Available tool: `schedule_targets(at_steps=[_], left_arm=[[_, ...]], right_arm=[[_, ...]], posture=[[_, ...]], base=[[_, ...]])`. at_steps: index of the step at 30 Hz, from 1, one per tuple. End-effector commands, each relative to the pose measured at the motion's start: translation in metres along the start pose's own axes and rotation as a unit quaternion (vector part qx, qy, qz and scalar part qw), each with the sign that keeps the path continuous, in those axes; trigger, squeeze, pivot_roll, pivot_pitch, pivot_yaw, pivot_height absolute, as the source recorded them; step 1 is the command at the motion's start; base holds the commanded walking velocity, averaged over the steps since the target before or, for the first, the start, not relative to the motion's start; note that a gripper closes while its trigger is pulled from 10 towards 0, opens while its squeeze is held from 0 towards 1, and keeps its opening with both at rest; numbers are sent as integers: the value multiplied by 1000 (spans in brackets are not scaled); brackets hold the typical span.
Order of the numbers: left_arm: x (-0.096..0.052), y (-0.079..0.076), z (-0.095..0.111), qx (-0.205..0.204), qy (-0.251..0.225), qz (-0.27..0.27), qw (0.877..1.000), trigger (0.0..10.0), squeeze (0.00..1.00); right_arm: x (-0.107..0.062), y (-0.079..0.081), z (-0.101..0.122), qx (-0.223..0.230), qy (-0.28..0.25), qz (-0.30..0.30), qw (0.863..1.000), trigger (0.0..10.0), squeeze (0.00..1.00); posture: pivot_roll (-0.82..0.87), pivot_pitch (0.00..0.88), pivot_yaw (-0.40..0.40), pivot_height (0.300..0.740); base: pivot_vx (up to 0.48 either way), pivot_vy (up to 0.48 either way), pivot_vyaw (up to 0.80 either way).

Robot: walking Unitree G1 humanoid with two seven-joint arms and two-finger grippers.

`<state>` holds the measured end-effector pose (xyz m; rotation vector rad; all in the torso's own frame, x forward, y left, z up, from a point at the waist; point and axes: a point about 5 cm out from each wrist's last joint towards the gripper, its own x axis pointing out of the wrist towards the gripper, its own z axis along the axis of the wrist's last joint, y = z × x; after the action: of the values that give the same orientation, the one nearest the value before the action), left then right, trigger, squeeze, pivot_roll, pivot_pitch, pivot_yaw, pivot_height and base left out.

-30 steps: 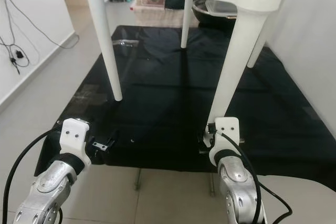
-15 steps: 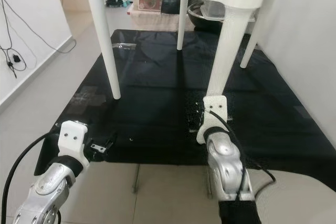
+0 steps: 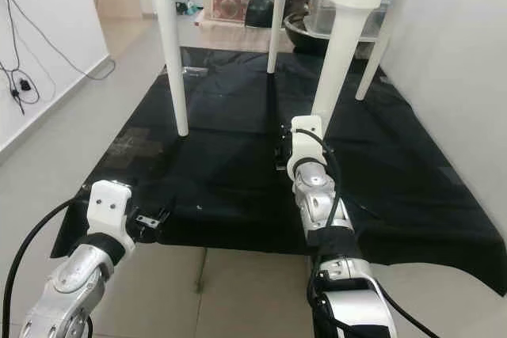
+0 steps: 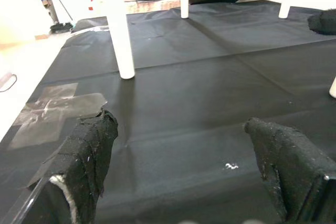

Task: Building children table

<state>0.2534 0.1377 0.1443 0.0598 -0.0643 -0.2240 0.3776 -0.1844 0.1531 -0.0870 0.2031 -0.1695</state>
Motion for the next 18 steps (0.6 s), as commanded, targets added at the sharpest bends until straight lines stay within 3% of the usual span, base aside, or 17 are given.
schedule_targets(at_steps=[1,11,13,15,18], left_arm=[[0,-1,-3,7,7,0,1000,10000,0],[-2,0,-4,7,12,-6,1000,10000,0],[-4,-1,-5,5,13,-7,1000,10000,0],[-6,-3,-6,2,15,-10,1000,10000,0],[-6,-4,-6,2,15,-11,1000,10000,0]], right_arm=[[2,-4,-7,15,15,-13,1000,10000,0],[-29,-20,-32,5,5,-10,1000,10000,0],[-52,-23,-31,7,-18,8,1000,10000,0],[-78,-14,-25,12,-50,54,997,10000,0],[-91,-7,-20,26,-72,88,993,10000,0]], posture=[[-26,0,-74,740],[-55,0,-54,740],[-80,0,-41,740],[-86,0,-36,740],[-89,0,-33,740]], base=[[0,0,0],[0,0,0],[0,0,0],[0,0,0],[0,0,0]])
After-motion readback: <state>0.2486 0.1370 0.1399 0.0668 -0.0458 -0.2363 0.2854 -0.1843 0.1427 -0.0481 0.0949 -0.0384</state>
